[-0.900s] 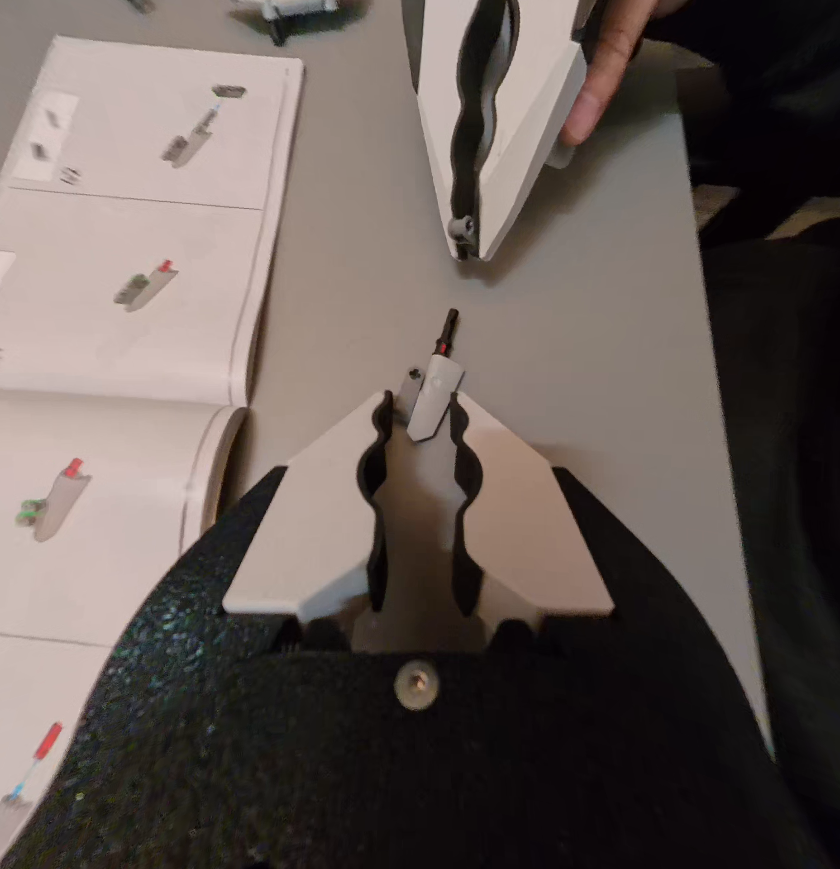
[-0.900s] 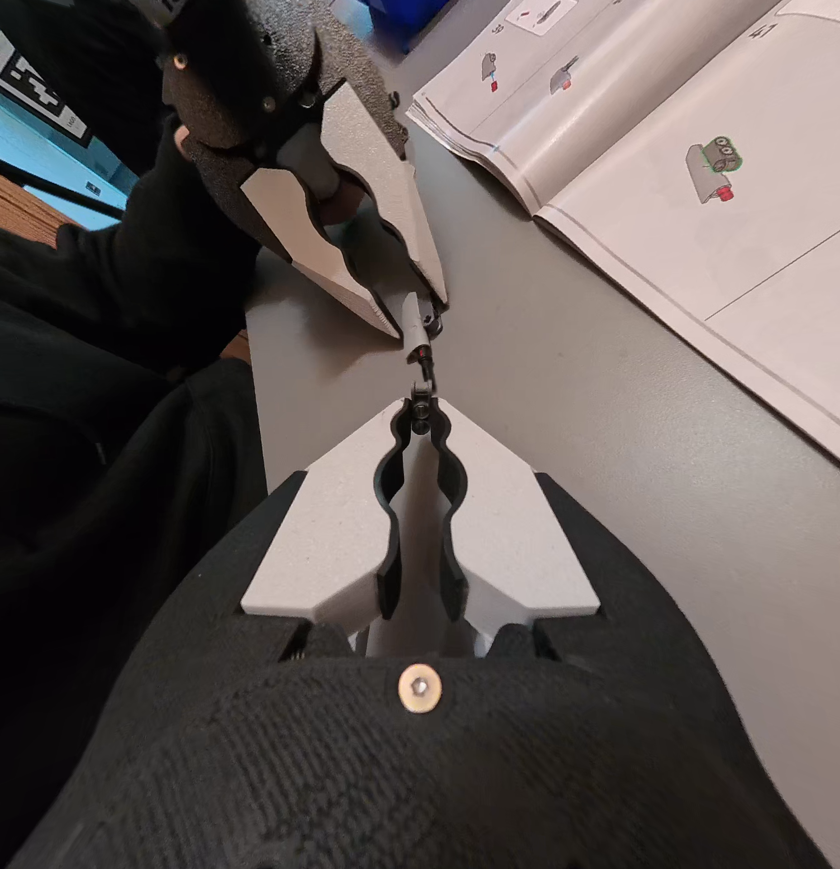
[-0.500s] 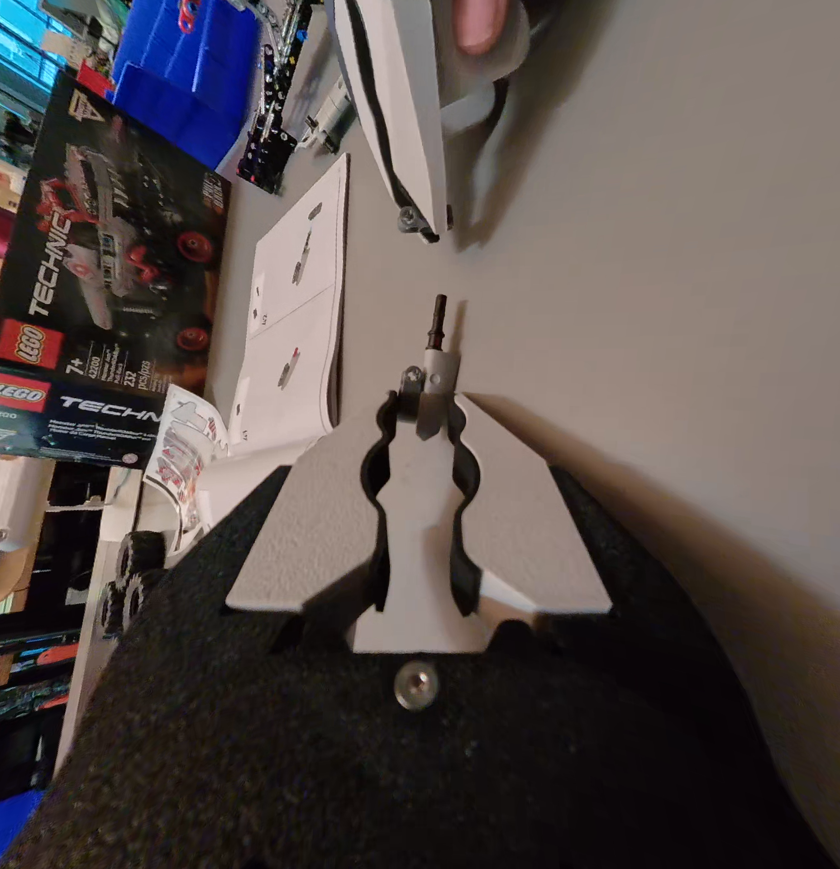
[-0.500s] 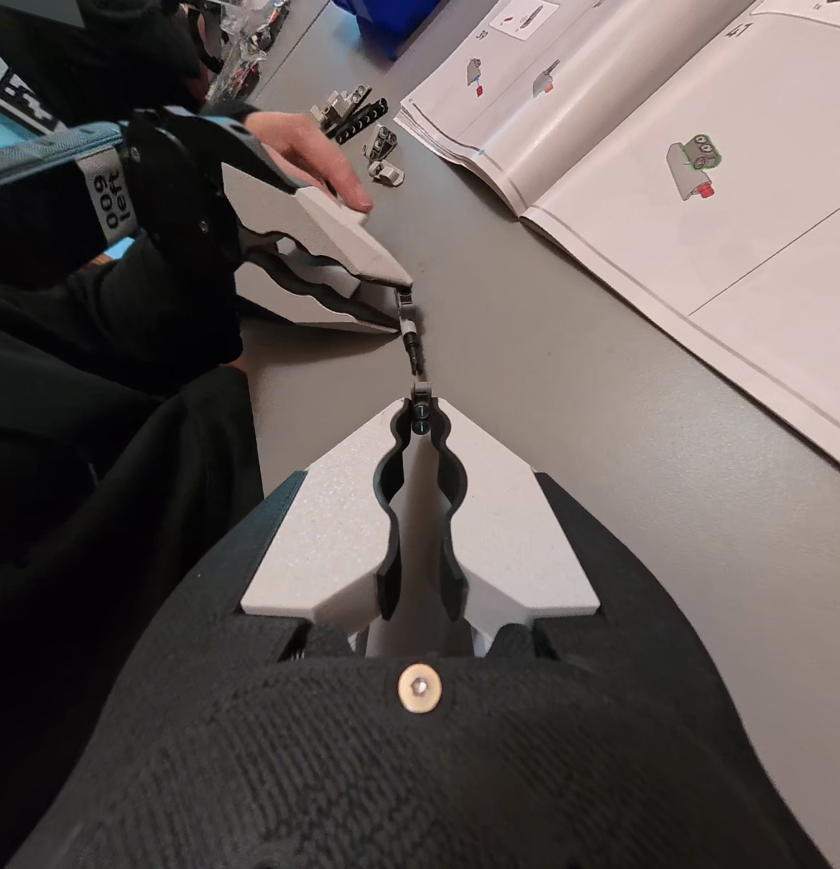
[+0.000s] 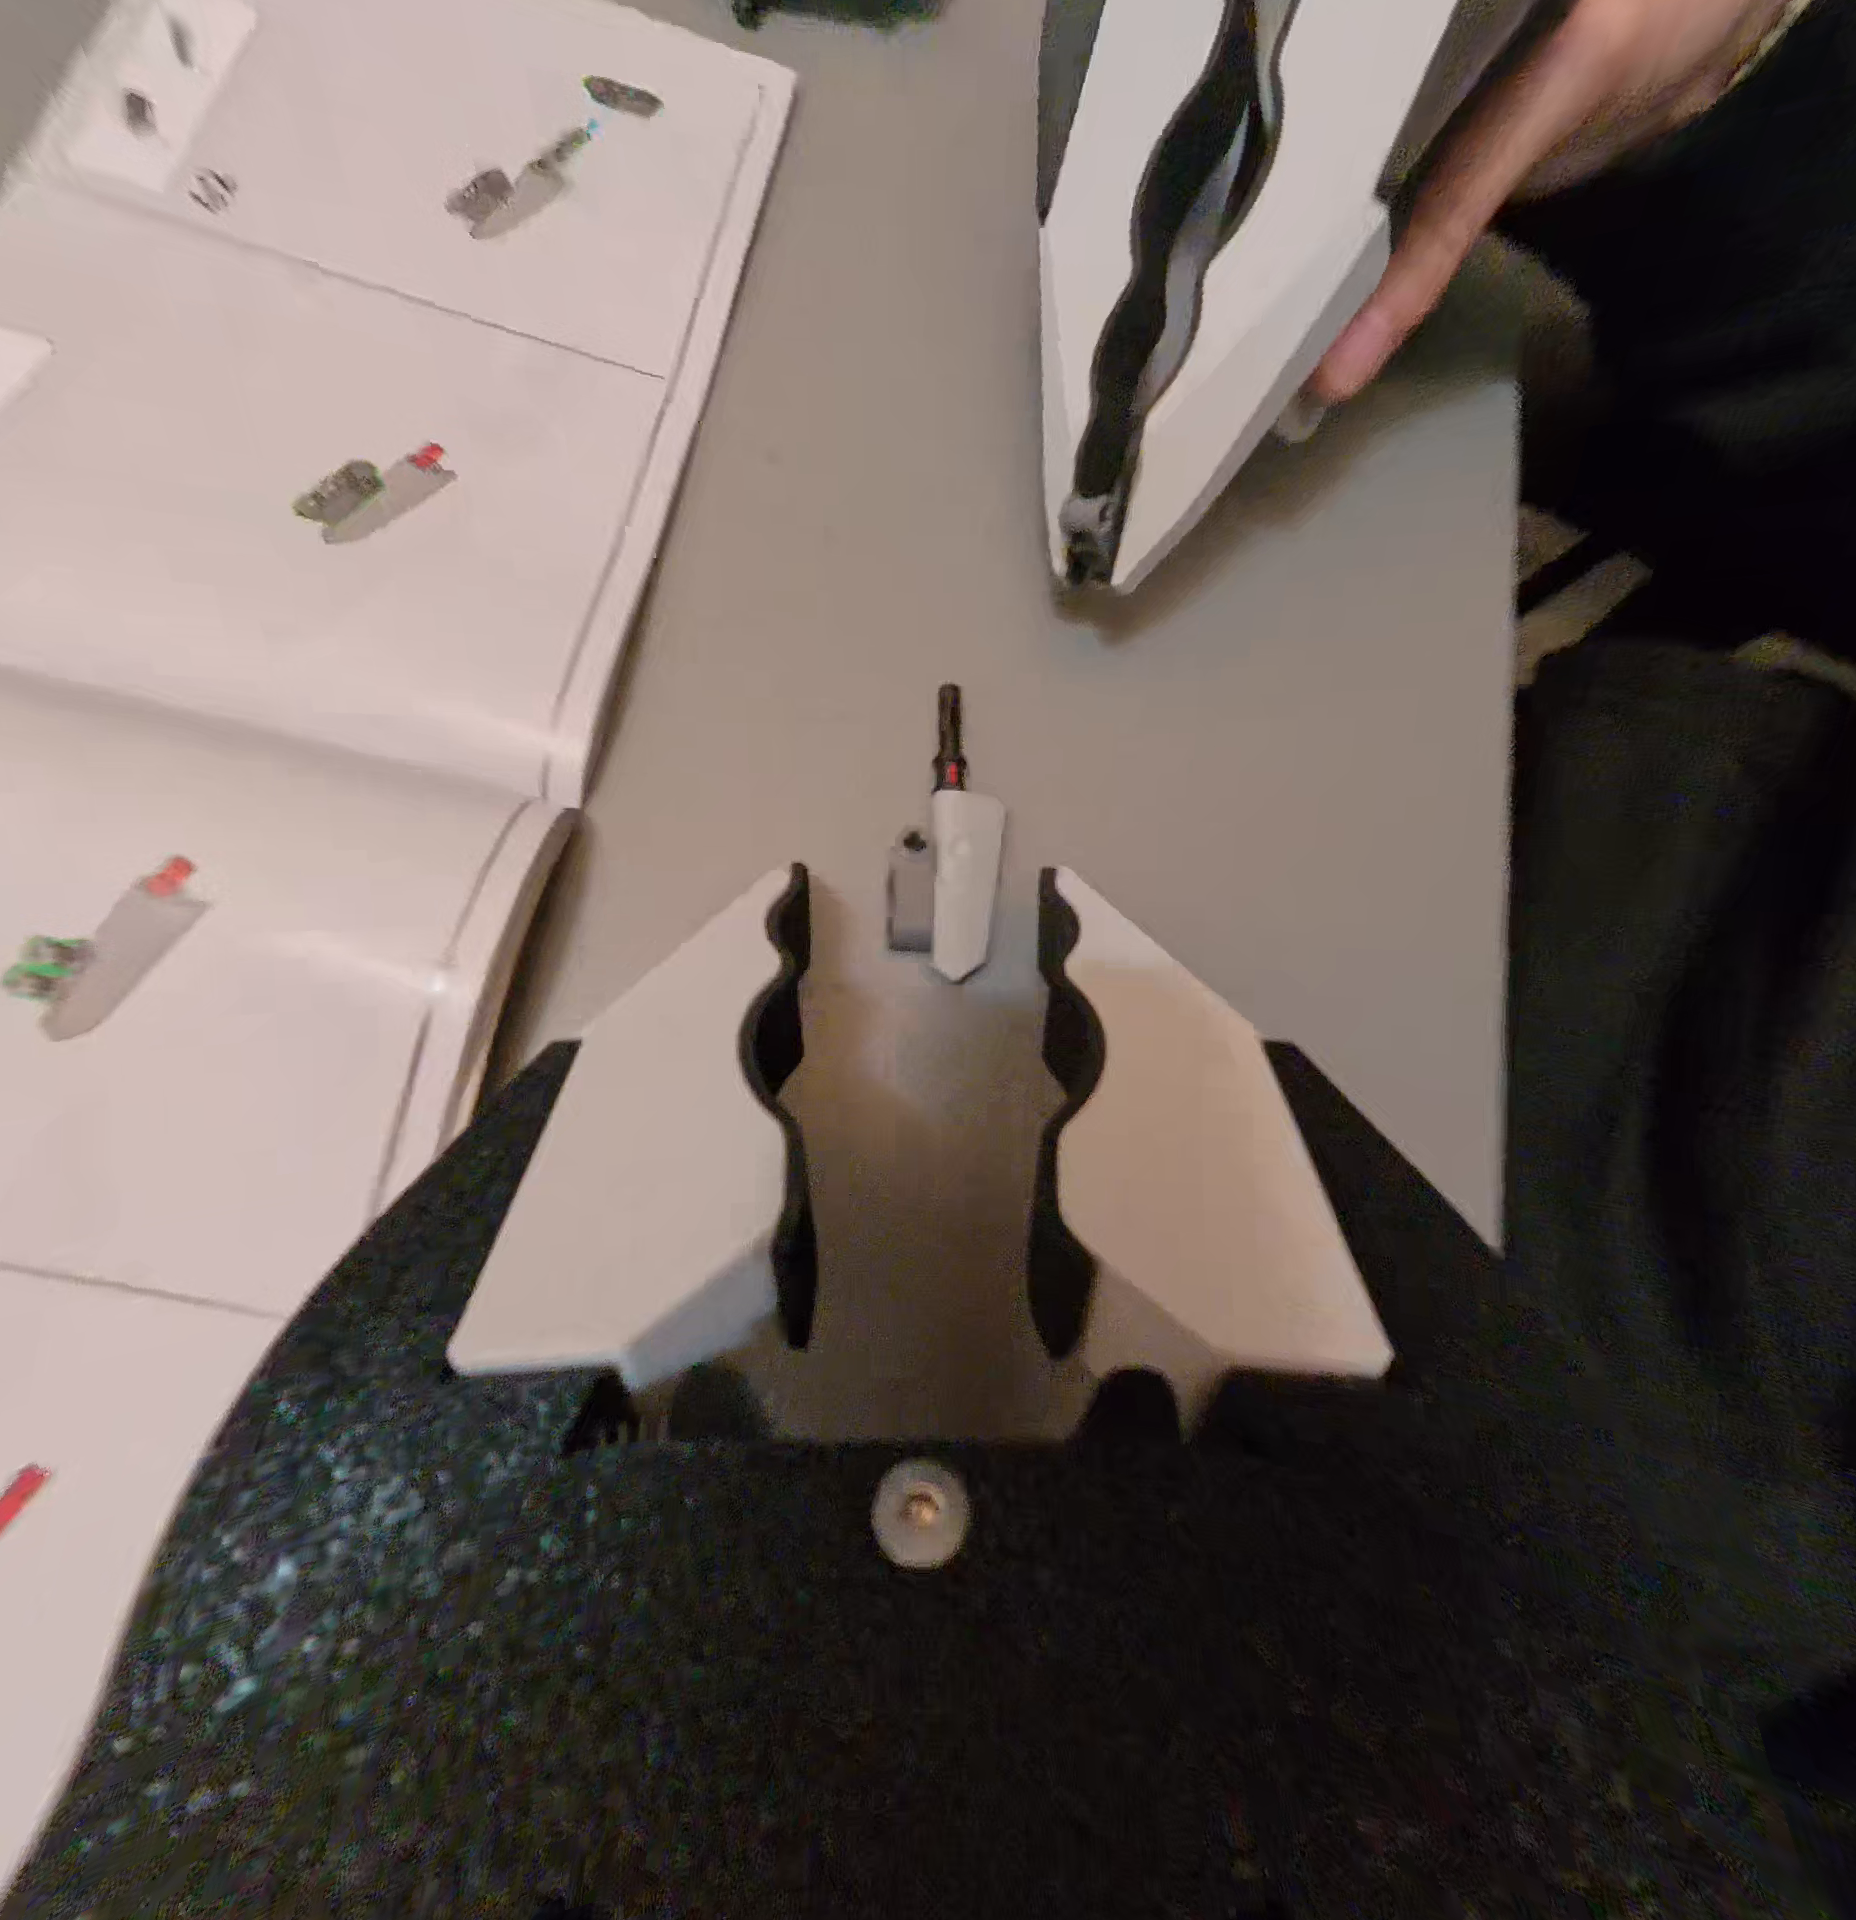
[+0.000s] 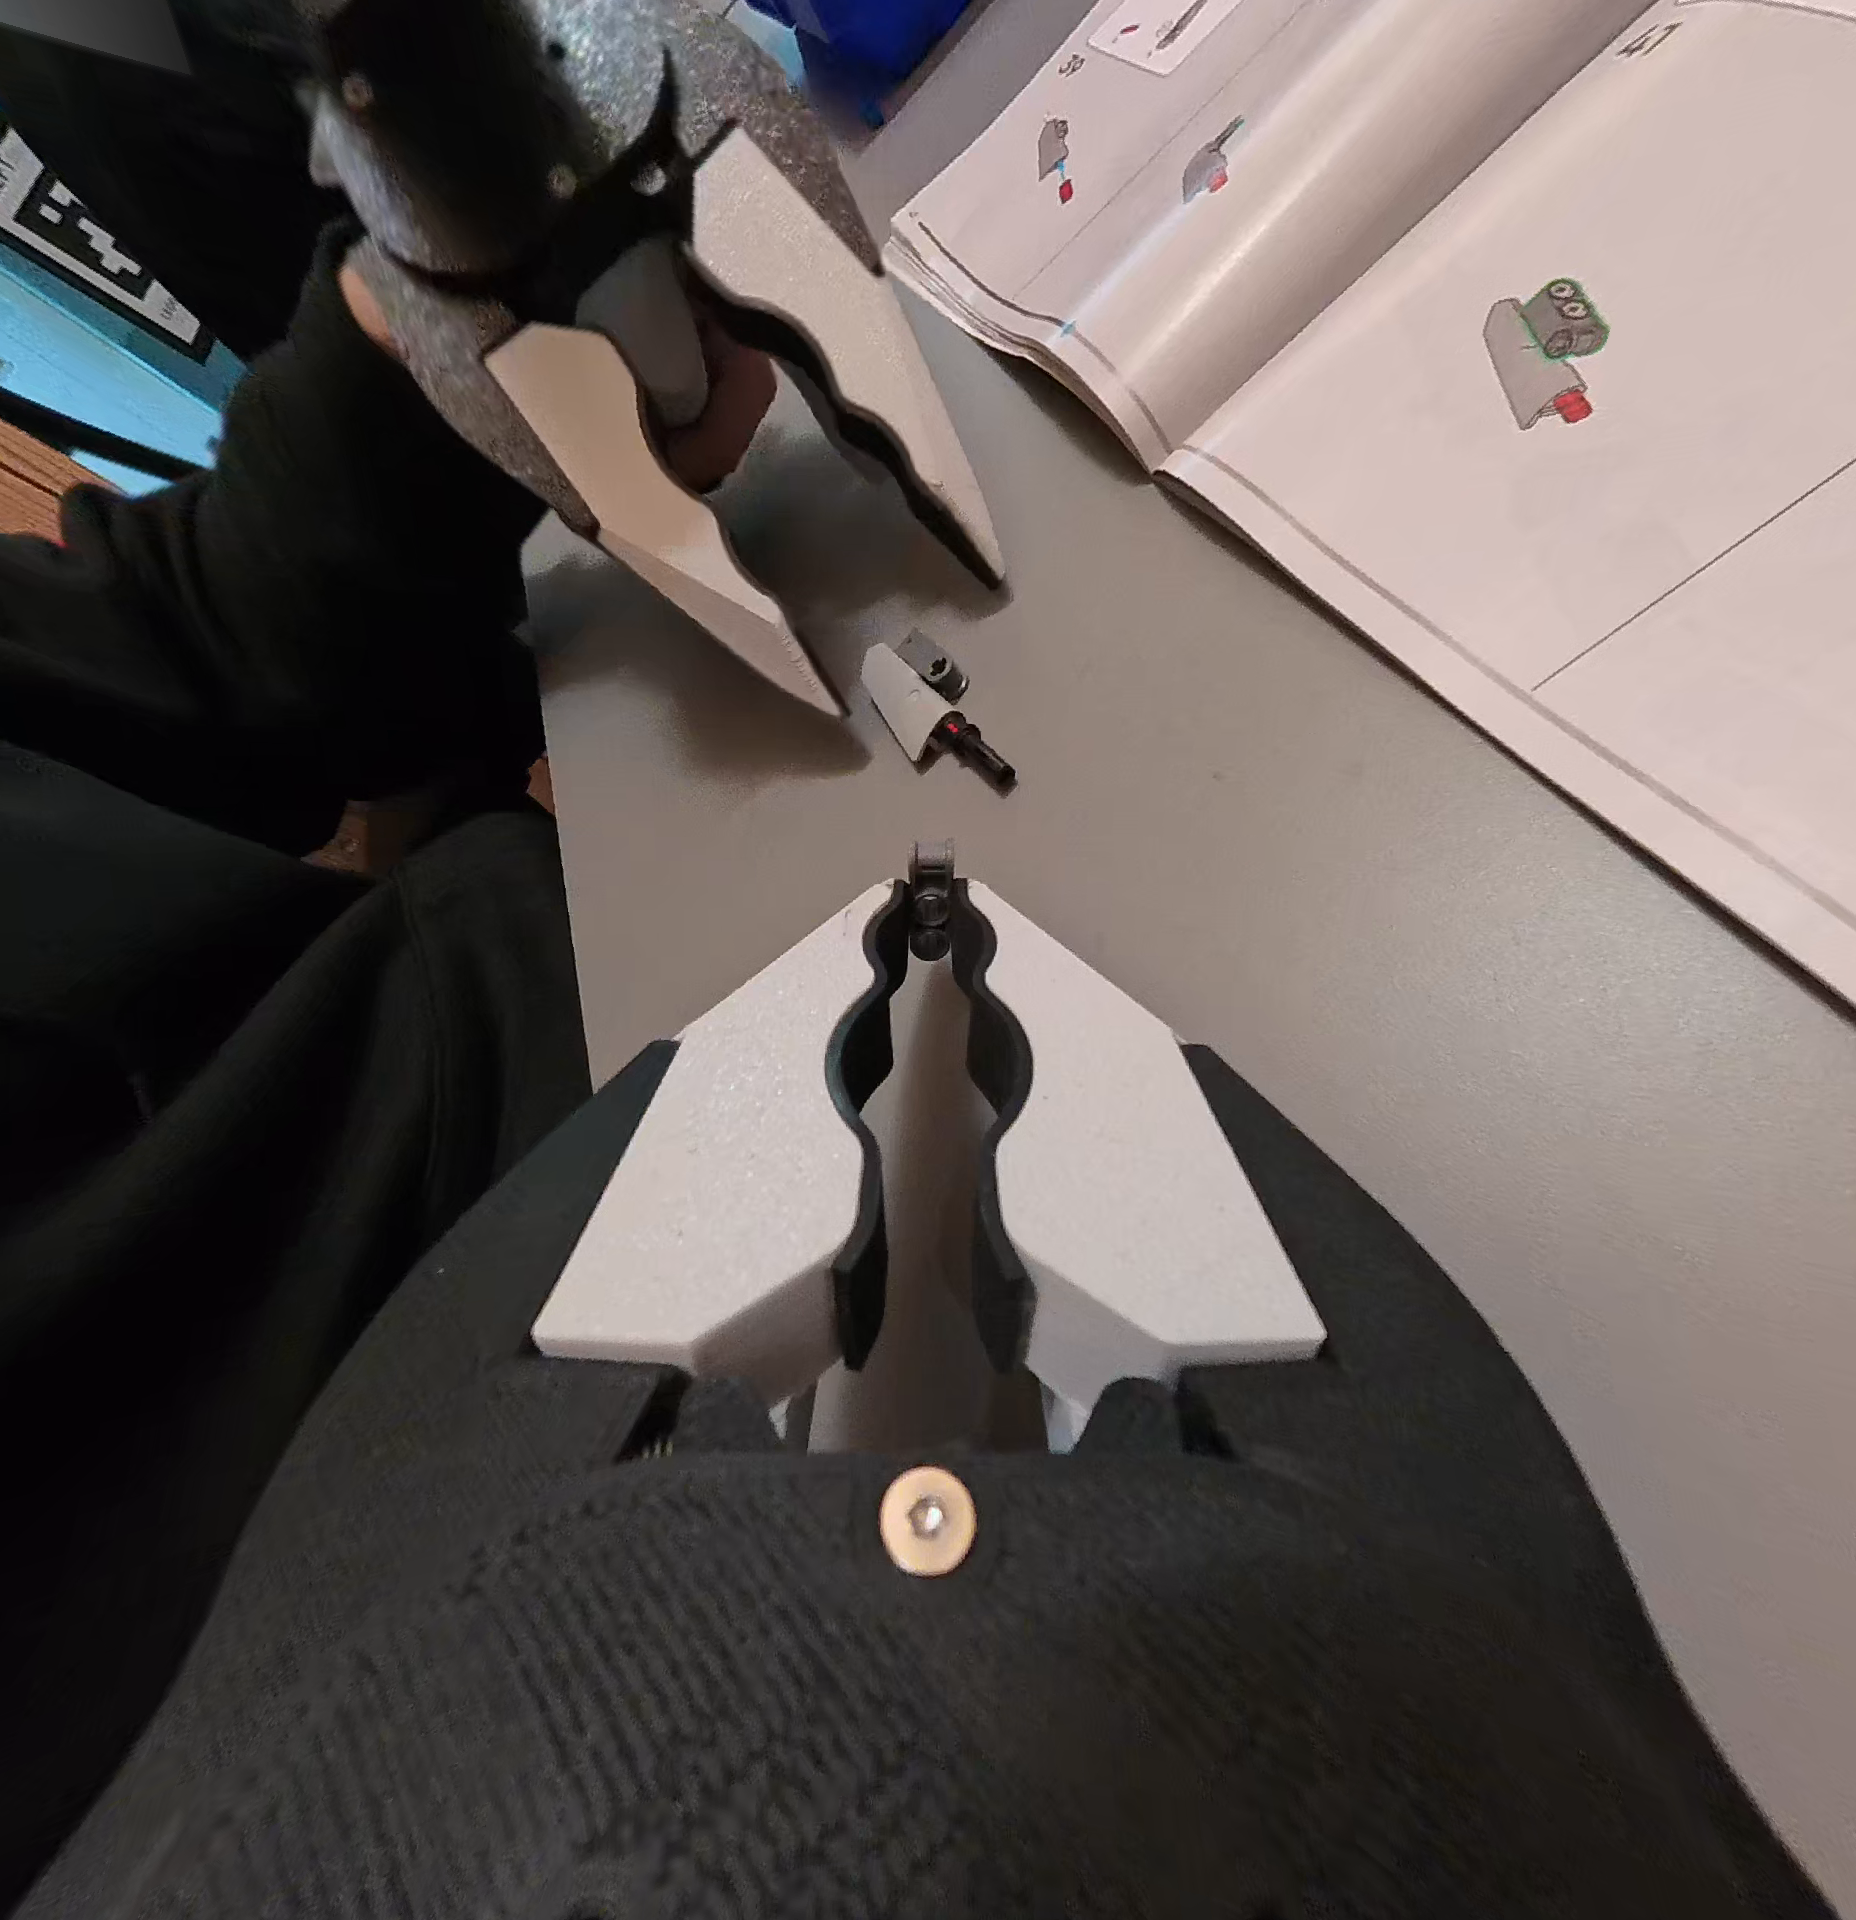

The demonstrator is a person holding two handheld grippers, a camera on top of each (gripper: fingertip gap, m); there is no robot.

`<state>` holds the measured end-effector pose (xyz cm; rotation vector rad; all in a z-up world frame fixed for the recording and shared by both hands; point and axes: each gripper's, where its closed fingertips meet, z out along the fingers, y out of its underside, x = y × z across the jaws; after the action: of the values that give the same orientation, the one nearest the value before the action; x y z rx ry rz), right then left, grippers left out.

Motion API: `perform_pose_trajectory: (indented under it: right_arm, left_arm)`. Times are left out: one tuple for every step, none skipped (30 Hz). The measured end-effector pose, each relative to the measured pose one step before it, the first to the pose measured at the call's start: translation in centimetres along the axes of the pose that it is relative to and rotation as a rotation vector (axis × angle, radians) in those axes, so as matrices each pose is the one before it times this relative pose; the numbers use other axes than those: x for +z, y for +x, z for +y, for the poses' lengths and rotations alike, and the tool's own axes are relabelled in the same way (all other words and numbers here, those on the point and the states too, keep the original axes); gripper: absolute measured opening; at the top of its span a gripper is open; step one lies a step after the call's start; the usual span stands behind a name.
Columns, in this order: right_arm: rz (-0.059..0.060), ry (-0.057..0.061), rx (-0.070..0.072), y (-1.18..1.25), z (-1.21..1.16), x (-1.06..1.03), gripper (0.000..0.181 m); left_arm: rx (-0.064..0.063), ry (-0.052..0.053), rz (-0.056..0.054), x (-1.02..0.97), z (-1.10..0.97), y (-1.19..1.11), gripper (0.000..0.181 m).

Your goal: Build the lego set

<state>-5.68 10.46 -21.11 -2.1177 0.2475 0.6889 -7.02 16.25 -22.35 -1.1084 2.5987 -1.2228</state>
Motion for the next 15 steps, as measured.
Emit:
perform_pose_trajectory:
  right_arm:
    - [-0.0014, -0.0027, 0.0002, -0.015, 0.037, 0.018, 0.006]
    - [0.001, -0.0017, 0.0003, 0.011, 0.017, 0.02, 0.006]
    - [0.0022, -0.0001, -0.0005, 0.025, 0.006, 0.003, 0.006]
    - [-0.0009, 0.0002, -0.0026, -0.045, -0.006, 0.002, 0.006]
    - [0.0002, 0.0014, -0.002, -0.013, -0.006, -0.016, 0.006]
    - [0.002, 0.0019, 0.002, 0.046, -0.03, -0.018, 0.006]
    - [0.0001, 0.0005, 0.0045, 0.05, -0.008, -0.005, 0.006]
    - [-0.0016, -0.0006, 0.0046, 0.023, 0.012, 0.004, 0.006]
    - [-0.001, 0.0, 0.0035, 0.02, -0.007, 0.003, 0.006]
    - [-0.0007, 0.0007, 0.001, 0.005, -0.006, -0.006, 0.006]
    - [0.0011, 0.001, -0.0007, 0.008, -0.016, -0.018, 0.006]
    - [0.0036, 0.0017, -0.0018, 0.028, -0.018, -0.018, 0.006]
    - [0.0079, 0.0025, -0.0021, 0.07, -0.033, -0.027, 0.006]
    - [0.0121, 0.0032, -0.0021, 0.129, -0.037, -0.031, 0.006]
    - [0.0135, 0.0035, -0.0022, 0.149, -0.042, -0.03, 0.006]
  left_arm:
    - [-0.0439, -0.0245, 0.0439, 0.093, 0.166, 0.367, 0.033]
    - [-0.0194, -0.0092, 0.0191, 0.015, -0.051, 0.133, 0.031]
    - [0.0082, -0.0126, -0.0058, -0.005, 0.084, 0.015, 0.029]
    - [0.0384, -0.0144, -0.0278, 0.036, 0.184, -0.077, 0.027]
    - [0.0595, -0.0124, -0.0486, 0.059, 0.141, -0.211, 0.026]
    - [0.0696, -0.013, -0.0585, 0.114, 0.107, -0.201, 0.024]
    - [0.078, -0.0108, -0.0614, 0.134, 0.064, -0.13, 0.021]
    - [0.0653, 0.006, -0.0434, 0.081, -0.199, 0.122, 0.019]
    - [0.0343, 0.0067, -0.0331, 0.12, -0.259, 0.08, 0.018]
    - [0.016, 0.009, -0.0183, 0.118, -0.203, 0.086, 0.018]
    - [0.0072, 0.0114, -0.0066, 0.088, -0.139, 0.065, 0.018]
    - [0.0118, 0.0097, 0.0006, 0.012, -0.051, 0.018, 0.018]
    - [0.0291, 0.0115, -0.0012, -0.003, -0.037, 0.001, 0.018]
    - [0.04, 0.013, -0.0099, 0.003, -0.088, -0.015, 0.018]
    - [0.0438, 0.0103, -0.0197, 0.033, -0.107, -0.069, 0.018]
